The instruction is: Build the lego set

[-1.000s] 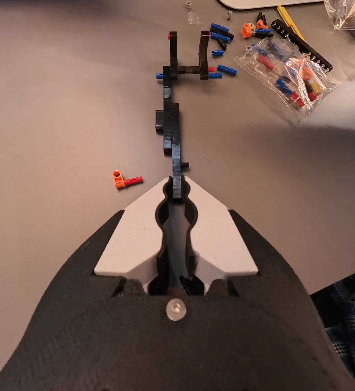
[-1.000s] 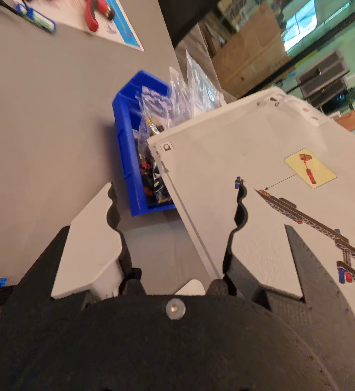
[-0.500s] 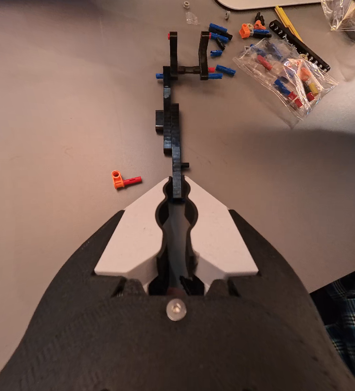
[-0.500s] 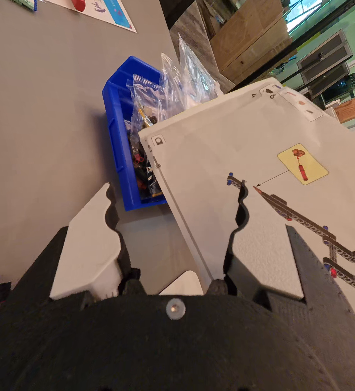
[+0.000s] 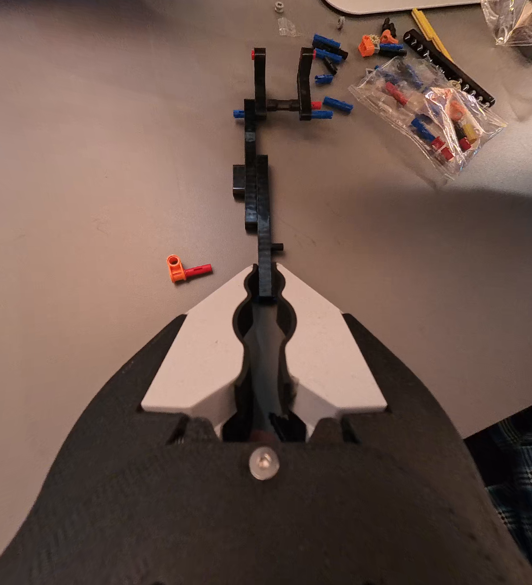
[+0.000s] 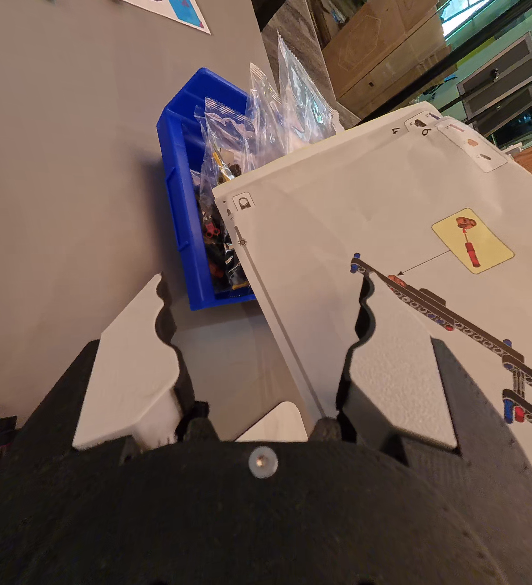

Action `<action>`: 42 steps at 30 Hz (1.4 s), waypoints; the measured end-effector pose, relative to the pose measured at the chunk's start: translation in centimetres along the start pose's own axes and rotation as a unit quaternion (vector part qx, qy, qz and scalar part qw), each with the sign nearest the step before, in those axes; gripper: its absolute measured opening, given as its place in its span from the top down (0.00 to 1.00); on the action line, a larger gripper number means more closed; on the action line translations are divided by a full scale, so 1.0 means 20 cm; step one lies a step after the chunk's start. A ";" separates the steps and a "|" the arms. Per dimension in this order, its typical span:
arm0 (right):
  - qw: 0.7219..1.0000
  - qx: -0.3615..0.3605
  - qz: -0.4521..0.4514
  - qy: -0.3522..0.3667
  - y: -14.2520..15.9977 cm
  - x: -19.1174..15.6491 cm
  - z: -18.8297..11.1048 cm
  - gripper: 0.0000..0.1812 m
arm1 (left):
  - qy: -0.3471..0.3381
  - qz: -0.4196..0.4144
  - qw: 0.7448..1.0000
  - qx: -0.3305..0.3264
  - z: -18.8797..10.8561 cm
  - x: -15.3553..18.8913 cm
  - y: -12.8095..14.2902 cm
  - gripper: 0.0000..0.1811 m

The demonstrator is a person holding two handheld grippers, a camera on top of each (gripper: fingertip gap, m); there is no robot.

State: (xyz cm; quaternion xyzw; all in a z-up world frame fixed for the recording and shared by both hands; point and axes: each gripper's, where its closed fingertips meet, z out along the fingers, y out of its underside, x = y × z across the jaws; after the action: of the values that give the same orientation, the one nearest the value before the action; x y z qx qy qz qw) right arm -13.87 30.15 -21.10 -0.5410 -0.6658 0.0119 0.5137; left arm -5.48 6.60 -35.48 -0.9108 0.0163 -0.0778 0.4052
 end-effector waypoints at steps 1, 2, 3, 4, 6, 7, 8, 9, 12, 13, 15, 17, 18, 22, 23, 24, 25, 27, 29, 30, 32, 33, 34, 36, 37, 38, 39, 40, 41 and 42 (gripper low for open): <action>1.000 -0.001 0.000 0.001 0.00 0.00 0.00 0.36 | 0.000 0.000 1.000 0.000 0.00 0.00 0.00 0.97; 1.000 0.000 -0.001 0.003 0.00 0.01 -0.01 0.36 | 0.000 0.001 1.000 0.000 0.00 0.00 0.00 0.97; 1.000 0.000 -0.002 0.004 0.00 0.01 -0.01 0.36 | 0.000 0.001 1.000 0.000 0.00 0.00 0.00 0.97; 1.000 0.001 -0.001 0.004 0.00 0.01 -0.01 0.36 | 0.000 0.002 1.000 0.000 0.00 0.00 0.00 0.97; 1.000 0.001 -0.002 0.007 -0.01 0.01 -0.02 0.36 | -0.001 0.002 1.000 0.000 0.00 0.00 0.00 0.97; 1.000 0.001 -0.003 0.008 -0.01 0.01 -0.02 0.36 | 0.000 0.002 1.000 0.000 0.00 0.00 0.00 0.97; 1.000 0.000 -0.002 0.008 0.00 0.01 -0.02 0.36 | 0.000 0.002 1.000 0.000 0.00 0.00 0.00 0.97; 1.000 -0.002 -0.002 0.008 0.00 0.01 -0.01 0.36 | 0.000 0.002 1.000 0.000 0.00 0.00 0.00 0.97; 1.000 -0.012 -0.001 0.006 0.02 0.02 0.01 0.36 | 0.000 0.002 1.000 0.000 0.00 0.00 0.00 0.97; 1.000 -0.013 -0.001 0.007 0.03 0.02 0.01 0.36 | 0.000 0.002 1.000 0.000 0.00 0.00 0.00 0.97; 1.000 -0.009 -0.003 0.010 0.02 0.02 0.00 0.36 | 0.000 0.002 1.000 0.000 0.00 0.00 0.00 0.97; 1.000 -0.008 -0.006 0.011 0.02 0.02 0.00 0.36 | 0.000 0.002 1.000 0.000 0.00 0.00 0.00 0.97; 1.000 -0.007 -0.006 0.012 0.02 0.02 -0.01 0.36 | 0.001 0.001 1.000 0.000 0.00 0.00 0.00 0.97; 1.000 -0.006 -0.001 0.018 0.02 0.04 -0.02 0.37 | 0.000 0.002 1.000 0.000 0.00 0.00 0.00 0.97; 1.000 -0.007 0.000 0.017 0.02 0.04 -0.02 0.37 | -0.001 0.002 1.000 0.000 0.00 0.00 0.00 0.97; 1.000 -0.009 0.000 0.016 0.02 0.04 -0.01 0.37 | -0.001 0.003 1.000 0.000 0.00 0.00 0.00 0.97; 1.000 -0.011 -0.001 0.015 0.03 0.04 -0.01 0.37 | 0.000 0.002 1.000 0.000 0.00 0.00 0.00 0.97; 1.000 -0.015 -0.002 0.012 0.04 0.03 0.00 0.36 | 0.000 0.002 1.000 0.000 0.00 0.00 0.00 0.97; 1.000 -0.010 -0.002 0.015 0.03 0.04 -0.02 0.36 | -0.001 0.003 1.000 0.000 0.00 0.00 0.00 0.97; 1.000 -0.008 -0.002 0.017 0.02 0.04 -0.02 0.36 | 0.000 0.002 1.000 0.000 0.00 0.00 0.00 0.97; 1.000 -0.006 0.001 0.020 0.02 0.05 -0.03 0.37 | 0.000 0.002 1.000 0.000 0.00 0.00 0.00 0.97; 1.000 -0.009 0.003 0.018 0.03 0.05 -0.03 0.37 | 0.000 0.002 1.000 0.000 0.00 0.00 0.00 0.97; 1.000 -0.014 0.004 0.015 0.04 0.05 -0.02 0.36 | 0.000 0.002 1.000 0.000 0.00 0.00 0.00 0.97; 1.000 -0.009 0.002 0.011 0.04 0.05 -0.04 0.38 | 0.001 0.002 1.000 0.000 0.00 0.00 0.00 0.97; 1.000 0.003 0.004 0.001 0.02 0.03 -0.07 0.41 | 0.001 0.001 1.000 0.000 0.00 0.00 0.00 0.97; 1.000 0.021 0.011 -0.017 -0.02 -0.01 -0.12 0.47 | 0.002 0.001 1.000 0.000 0.00 0.00 0.00 0.97; 0.998 0.044 0.021 -0.044 -0.05 -0.06 -0.18 0.58 | 0.002 0.000 1.000 0.000 0.00 0.00 0.00 0.97; 0.994 0.065 0.031 -0.077 -0.08 -0.13 -0.24 0.67 | 0.001 0.000 1.000 0.000 0.00 0.00 0.00 0.97; 0.990 0.077 0.035 -0.113 -0.09 -0.21 -0.31 0.71 | 0.001 -0.001 1.000 0.000 0.00 0.00 0.00 0.97; 0.984 0.084 0.037 -0.153 -0.08 -0.31 -0.37 0.77 | 0.000 -0.003 1.000 0.000 0.00 0.00 0.00 0.97</action>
State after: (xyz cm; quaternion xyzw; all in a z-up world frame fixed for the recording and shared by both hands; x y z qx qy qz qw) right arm -10.51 20.85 -20.85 -0.5120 -0.7126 0.1701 0.4486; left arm -5.51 6.54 -35.48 -0.9108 0.0140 -0.0793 0.4049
